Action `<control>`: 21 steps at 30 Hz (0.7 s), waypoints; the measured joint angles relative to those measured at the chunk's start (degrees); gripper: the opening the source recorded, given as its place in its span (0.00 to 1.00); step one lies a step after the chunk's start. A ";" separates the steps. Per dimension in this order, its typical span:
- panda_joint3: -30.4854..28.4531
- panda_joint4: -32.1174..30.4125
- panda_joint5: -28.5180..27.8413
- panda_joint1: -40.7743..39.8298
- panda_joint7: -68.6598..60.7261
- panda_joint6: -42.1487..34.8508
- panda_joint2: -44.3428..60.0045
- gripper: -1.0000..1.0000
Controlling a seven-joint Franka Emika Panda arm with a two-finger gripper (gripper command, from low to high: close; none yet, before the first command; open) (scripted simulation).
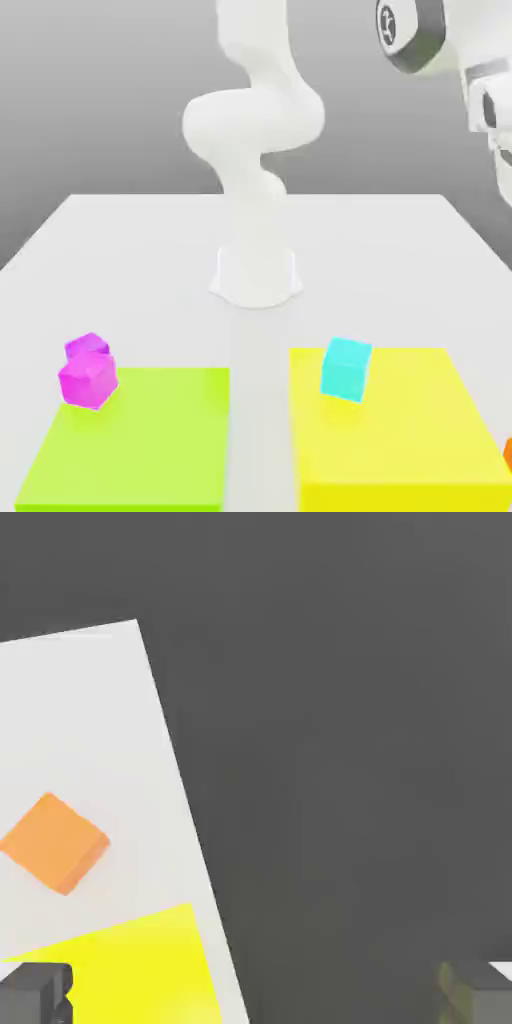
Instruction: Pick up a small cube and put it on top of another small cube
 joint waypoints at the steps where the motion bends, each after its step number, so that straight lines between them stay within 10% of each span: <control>1: 0.33 0.14 -0.11 0.68 -2.11 0.44 1.66 0.50; 17: 5.13 2.93 -12.10 6.58 -23.04 11.36 28.31 0.50; 18: 5.11 3.31 -12.17 6.60 -23.08 12.92 30.30 0.00; 21: 5.11 3.31 -12.17 6.60 -23.08 12.85 30.30 0.00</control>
